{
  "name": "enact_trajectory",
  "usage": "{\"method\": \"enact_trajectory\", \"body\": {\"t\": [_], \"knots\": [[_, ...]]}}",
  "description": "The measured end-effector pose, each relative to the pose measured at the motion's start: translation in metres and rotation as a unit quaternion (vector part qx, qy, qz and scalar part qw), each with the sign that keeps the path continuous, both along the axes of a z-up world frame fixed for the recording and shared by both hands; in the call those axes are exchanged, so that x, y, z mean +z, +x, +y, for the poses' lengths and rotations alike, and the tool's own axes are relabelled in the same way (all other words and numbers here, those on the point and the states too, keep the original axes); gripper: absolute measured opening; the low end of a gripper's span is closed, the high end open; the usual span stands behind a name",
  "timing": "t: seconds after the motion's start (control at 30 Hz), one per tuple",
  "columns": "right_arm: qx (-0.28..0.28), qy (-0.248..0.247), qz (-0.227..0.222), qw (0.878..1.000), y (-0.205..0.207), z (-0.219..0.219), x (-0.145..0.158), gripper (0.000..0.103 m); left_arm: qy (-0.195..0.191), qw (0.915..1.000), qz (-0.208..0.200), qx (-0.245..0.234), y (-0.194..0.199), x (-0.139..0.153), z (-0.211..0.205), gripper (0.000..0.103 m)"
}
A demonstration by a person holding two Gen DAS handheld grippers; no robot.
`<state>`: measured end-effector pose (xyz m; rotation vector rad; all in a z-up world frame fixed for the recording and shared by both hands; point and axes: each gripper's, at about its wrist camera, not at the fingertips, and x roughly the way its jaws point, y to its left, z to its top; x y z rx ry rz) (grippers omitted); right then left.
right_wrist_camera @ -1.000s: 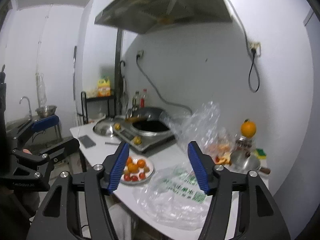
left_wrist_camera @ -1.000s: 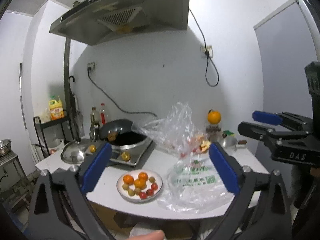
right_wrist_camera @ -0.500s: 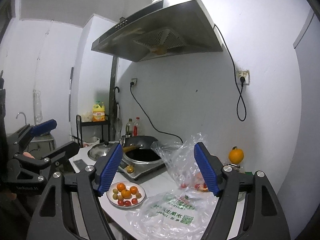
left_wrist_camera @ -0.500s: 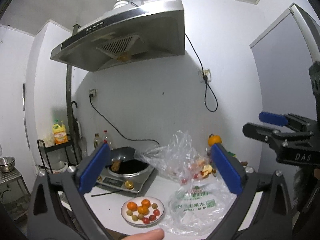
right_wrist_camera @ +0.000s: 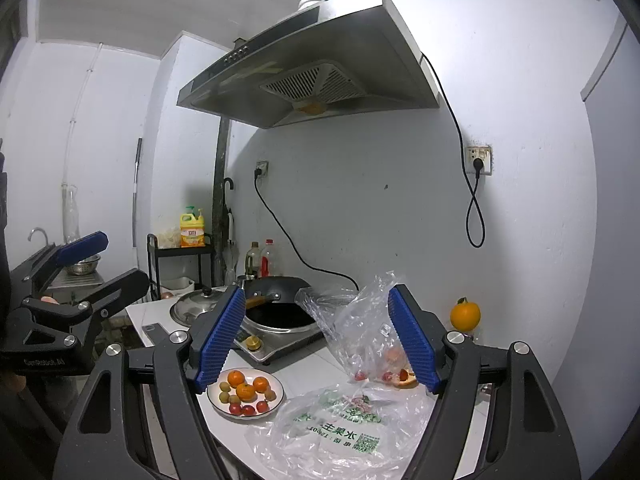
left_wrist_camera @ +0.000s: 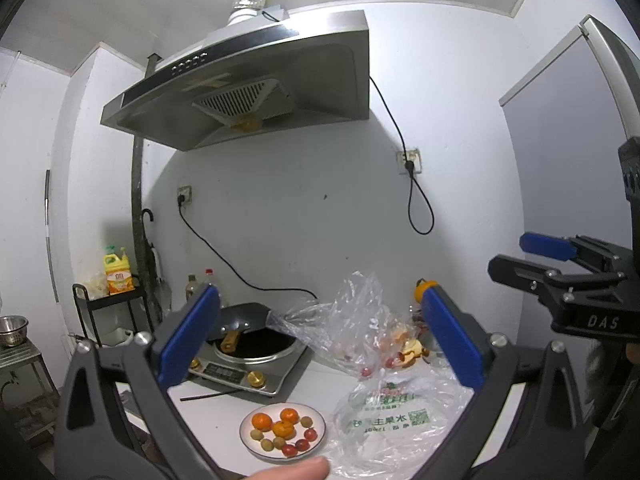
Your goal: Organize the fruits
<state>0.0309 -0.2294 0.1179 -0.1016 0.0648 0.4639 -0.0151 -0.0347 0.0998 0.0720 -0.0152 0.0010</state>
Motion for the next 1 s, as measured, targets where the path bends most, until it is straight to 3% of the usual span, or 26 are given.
{"method": "enact_trajectory", "body": {"t": [1.0], "knots": [[0.001,-0.004,0.008,1.000,0.0070,0.0049,-0.0022,0.077,-0.015,0.9999,0.006,0.003,0.0061,-0.0022,0.0013,0.102]]}}
